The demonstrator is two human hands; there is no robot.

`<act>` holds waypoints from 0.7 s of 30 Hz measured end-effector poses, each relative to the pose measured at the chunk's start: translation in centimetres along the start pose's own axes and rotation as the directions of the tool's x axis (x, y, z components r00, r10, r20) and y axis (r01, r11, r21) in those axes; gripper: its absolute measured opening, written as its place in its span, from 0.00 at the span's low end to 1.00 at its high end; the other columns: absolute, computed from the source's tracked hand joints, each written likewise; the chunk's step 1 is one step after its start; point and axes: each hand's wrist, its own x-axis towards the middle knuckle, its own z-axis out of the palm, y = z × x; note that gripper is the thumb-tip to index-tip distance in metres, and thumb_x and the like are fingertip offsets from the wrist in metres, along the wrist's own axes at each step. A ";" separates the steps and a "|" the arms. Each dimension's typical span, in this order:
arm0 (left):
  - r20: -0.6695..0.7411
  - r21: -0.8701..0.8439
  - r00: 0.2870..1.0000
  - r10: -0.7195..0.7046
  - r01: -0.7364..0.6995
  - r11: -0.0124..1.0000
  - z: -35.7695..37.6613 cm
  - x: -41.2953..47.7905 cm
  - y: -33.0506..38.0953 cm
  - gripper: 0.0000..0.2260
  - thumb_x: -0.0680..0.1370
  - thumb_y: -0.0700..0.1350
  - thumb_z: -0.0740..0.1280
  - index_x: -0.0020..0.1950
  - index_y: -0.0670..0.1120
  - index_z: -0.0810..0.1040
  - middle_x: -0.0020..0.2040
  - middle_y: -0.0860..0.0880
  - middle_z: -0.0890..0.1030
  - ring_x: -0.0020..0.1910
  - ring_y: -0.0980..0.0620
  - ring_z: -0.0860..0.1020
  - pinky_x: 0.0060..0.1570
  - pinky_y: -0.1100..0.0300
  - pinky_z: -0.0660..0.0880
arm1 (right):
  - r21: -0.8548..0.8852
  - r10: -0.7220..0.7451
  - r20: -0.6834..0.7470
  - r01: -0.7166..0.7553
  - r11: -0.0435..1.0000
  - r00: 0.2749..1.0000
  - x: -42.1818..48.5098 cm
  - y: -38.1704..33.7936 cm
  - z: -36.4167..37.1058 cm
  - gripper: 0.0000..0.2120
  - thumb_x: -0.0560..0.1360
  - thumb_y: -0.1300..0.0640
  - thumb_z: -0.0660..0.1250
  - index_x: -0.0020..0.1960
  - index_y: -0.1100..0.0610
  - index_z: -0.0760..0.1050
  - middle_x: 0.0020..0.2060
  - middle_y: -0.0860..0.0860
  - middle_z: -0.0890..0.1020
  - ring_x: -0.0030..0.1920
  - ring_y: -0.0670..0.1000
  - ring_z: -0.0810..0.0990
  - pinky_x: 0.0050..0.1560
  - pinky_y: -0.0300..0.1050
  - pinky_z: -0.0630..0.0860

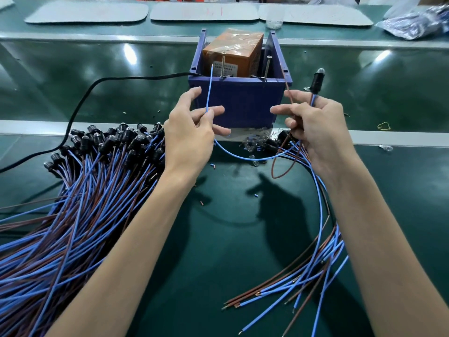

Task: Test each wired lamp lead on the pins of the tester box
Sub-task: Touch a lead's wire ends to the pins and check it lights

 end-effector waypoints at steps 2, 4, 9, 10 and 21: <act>-0.028 -0.010 1.000 0.006 -0.007 1.000 0.0 -0.1 0.0 0.14 0.81 0.38 0.61 0.66 0.46 0.70 0.46 0.54 0.84 0.34 0.58 0.83 0.39 0.69 0.75 | -0.023 -0.023 0.013 0.023 0.999 1.000 0.0 0.1 0.0 0.11 0.76 0.68 0.58 0.53 0.56 0.75 0.35 0.51 0.86 0.25 0.43 0.68 0.24 0.31 0.64; -0.047 -0.013 0.999 0.003 -0.003 1.000 0.0 0.1 -0.1 0.12 0.80 0.38 0.62 0.63 0.45 0.73 0.44 0.54 0.84 0.34 0.58 0.83 0.41 0.67 0.77 | -0.045 -0.035 0.012 0.035 0.998 0.999 0.0 0.1 -0.1 0.11 0.77 0.67 0.59 0.52 0.55 0.74 0.36 0.51 0.86 0.25 0.43 0.69 0.25 0.31 0.65; -0.032 -0.031 0.999 -0.018 0.017 0.999 0.0 0.2 -0.2 0.12 0.80 0.38 0.62 0.64 0.43 0.75 0.44 0.56 0.84 0.34 0.57 0.84 0.43 0.66 0.76 | -0.069 -0.033 0.024 0.035 0.997 0.999 -0.1 0.2 -0.1 0.11 0.77 0.67 0.59 0.51 0.55 0.76 0.37 0.50 0.86 0.25 0.42 0.70 0.26 0.32 0.66; -0.025 -0.029 1.000 -0.012 0.012 1.000 0.0 0.1 -0.1 0.12 0.80 0.38 0.62 0.64 0.43 0.75 0.44 0.56 0.84 0.33 0.57 0.83 0.42 0.69 0.75 | -0.072 -0.033 0.028 0.034 0.997 0.999 -0.1 0.2 -0.1 0.11 0.77 0.67 0.59 0.51 0.55 0.76 0.37 0.50 0.86 0.24 0.42 0.70 0.26 0.32 0.66; 0.017 -0.090 1.000 -0.012 0.013 0.996 0.2 -0.2 0.3 0.11 0.81 0.37 0.60 0.58 0.49 0.76 0.45 0.58 0.83 0.31 0.60 0.81 0.44 0.70 0.75 | -0.053 -0.033 0.034 0.035 0.998 0.999 -0.1 0.2 0.0 0.11 0.78 0.66 0.59 0.50 0.54 0.78 0.32 0.46 0.84 0.24 0.42 0.69 0.23 0.30 0.63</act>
